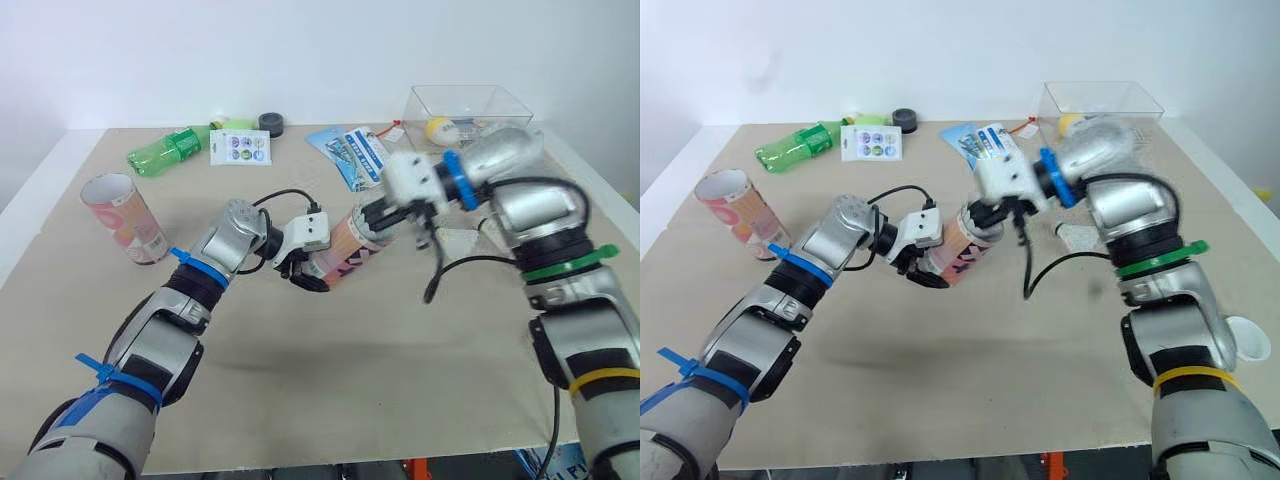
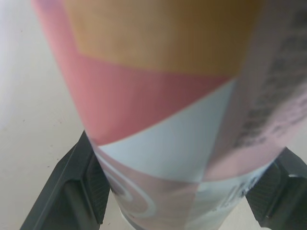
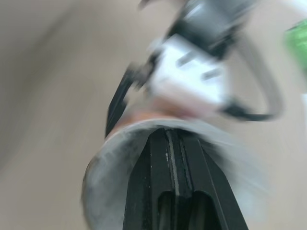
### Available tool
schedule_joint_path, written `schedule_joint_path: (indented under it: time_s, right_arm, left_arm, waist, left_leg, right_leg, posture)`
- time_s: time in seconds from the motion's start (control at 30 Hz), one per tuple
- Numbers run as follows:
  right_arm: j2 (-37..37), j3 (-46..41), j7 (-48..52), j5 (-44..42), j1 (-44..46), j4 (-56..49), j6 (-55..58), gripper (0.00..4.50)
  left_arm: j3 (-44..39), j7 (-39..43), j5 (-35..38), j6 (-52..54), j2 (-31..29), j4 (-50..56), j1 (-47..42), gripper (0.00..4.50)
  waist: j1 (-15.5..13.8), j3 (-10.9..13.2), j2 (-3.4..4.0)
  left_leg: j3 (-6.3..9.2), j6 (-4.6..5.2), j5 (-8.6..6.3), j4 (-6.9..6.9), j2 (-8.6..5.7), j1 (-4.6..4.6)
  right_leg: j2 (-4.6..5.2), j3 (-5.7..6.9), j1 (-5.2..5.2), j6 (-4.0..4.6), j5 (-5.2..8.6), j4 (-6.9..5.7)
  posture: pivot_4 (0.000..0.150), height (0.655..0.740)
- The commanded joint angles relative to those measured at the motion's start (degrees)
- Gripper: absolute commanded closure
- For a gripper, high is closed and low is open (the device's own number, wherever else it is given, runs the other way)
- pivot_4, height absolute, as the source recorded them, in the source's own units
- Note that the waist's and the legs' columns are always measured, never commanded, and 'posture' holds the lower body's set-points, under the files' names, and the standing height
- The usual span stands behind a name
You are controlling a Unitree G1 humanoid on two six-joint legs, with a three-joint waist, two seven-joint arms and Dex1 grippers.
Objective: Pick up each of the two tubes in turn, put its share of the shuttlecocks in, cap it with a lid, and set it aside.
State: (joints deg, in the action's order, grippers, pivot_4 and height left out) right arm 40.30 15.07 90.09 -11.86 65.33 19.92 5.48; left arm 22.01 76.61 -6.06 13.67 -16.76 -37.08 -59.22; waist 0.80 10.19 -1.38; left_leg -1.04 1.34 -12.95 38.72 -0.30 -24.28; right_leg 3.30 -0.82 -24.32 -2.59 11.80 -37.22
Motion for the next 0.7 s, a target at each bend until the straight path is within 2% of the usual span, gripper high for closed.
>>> schedule_joint_path:
  time_s: [0.03, 0.17, 0.33, 0.57, 0.7]
  right_arm:
    - [4.18, -7.69, 0.92, -5.91, 0.62, -3.48, 6.07, 4.46]
    - [7.63, -10.66, 0.09, -8.39, -5.45, -8.24, 8.32, 4.46]
    - [6.06, -9.76, -2.81, -9.32, -10.24, -16.16, 10.42, 4.46]
    - [6.29, -7.43, -2.23, -4.78, -10.53, -12.91, 5.93, 4.46]
    - [6.62, -11.12, -2.99, -8.15, -12.45, -10.52, 8.24, 4.46]
  left_arm:
    - [0.96, -1.36, -0.52, -1.15, 1.32, -0.07, 0.33, 1.21]
    - [0.28, -3.00, -0.25, -2.23, 1.90, -0.88, 0.70, 1.21]
    - [0.98, -1.72, -0.14, -2.81, 1.81, -0.11, 1.44, 1.21]
    - [1.63, -0.83, -0.41, -3.17, 1.77, 0.87, 1.51, 1.21]
    - [-0.15, -2.43, 1.29, -4.24, 3.31, 0.50, 1.60, 1.21]
  waist:
    - [-0.12, 0.00, 0.01]
    - [-1.21, -0.01, 0.00]
    - [-1.18, -0.01, 0.02]
    - [-1.27, -0.01, 0.02]
    - [-1.29, -0.01, 0.02]
  left_leg:
    - [0.00, 0.01, 0.00, -0.02, -0.04, 0.00]
    - [0.04, 0.01, -0.01, 0.00, -0.05, 0.01]
    - [-0.07, 0.06, 0.05, 0.03, -0.02, 0.03]
    - [-0.05, 0.10, 0.11, 0.03, -0.06, -0.01]
    - [-0.04, 0.11, 0.10, 0.02, -0.08, -0.04]
  right_leg:
    - [0.03, 0.00, 0.00, -0.01, 0.00, 0.01]
    - [0.04, 0.04, 0.09, -0.05, -0.01, 0.09]
    - [0.01, -0.05, 0.04, -0.05, -0.06, 0.07]
    - [0.02, -0.02, 0.07, -0.11, -0.09, 0.14]
    - [0.03, -0.03, 0.06, -0.15, -0.06, 0.16]
  posture:
    - [0.150, 0.7400]
    - [0.150, 0.7400]
    - [0.150, 0.7400]
    - [0.150, 0.7400]
    - [0.150, 0.7400]
